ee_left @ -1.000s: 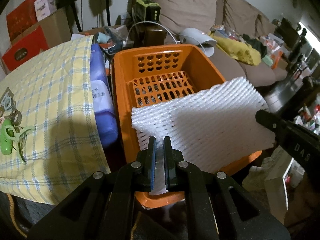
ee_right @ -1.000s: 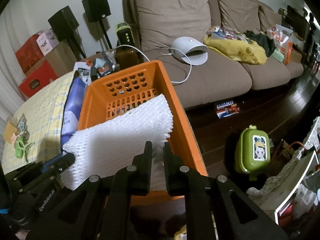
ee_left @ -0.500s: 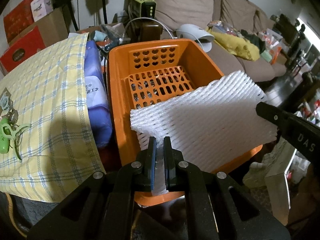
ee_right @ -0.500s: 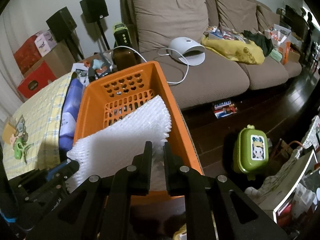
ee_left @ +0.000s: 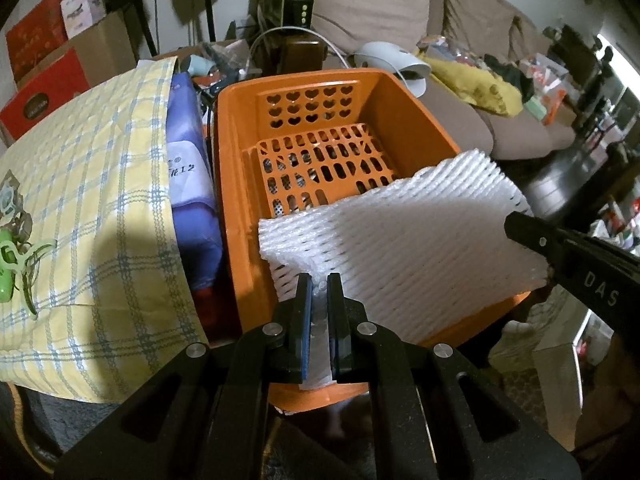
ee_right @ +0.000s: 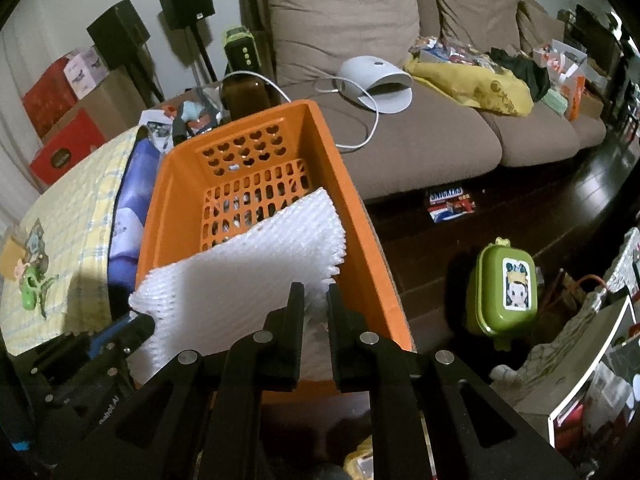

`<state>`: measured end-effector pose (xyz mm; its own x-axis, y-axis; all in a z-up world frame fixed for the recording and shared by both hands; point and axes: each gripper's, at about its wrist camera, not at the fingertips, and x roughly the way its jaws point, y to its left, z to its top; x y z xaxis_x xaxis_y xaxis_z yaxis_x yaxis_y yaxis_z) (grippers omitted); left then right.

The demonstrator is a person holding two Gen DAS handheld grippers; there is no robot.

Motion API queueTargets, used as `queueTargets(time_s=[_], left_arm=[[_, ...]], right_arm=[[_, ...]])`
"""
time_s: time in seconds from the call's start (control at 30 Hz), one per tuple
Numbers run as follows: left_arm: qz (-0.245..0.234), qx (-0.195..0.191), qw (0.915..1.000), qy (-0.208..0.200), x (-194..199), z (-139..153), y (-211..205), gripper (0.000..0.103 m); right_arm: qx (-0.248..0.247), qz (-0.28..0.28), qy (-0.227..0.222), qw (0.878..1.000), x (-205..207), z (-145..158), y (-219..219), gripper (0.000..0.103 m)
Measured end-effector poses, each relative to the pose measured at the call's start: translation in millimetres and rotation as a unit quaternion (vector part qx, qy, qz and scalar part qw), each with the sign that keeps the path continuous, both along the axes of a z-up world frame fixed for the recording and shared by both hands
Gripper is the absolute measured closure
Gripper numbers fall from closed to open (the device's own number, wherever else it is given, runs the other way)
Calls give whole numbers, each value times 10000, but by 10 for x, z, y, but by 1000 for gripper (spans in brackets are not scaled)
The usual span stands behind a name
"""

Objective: Organize objects
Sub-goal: 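Lower the white foam sheet deeper into the basket with the left gripper, then press the foam sheet flat onto the basket bottom with the left gripper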

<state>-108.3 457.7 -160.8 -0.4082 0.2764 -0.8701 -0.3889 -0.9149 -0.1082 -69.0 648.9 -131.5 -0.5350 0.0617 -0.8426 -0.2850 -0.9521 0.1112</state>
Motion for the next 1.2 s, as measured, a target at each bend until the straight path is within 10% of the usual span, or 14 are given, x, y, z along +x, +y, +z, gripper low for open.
queueTargets(time_s=[1.2], left_arm=[[4,-282,9995,-127,-49,-296,23,96]], right_arm=[[-50,96,-556,9984,-112,-363,-8,92]])
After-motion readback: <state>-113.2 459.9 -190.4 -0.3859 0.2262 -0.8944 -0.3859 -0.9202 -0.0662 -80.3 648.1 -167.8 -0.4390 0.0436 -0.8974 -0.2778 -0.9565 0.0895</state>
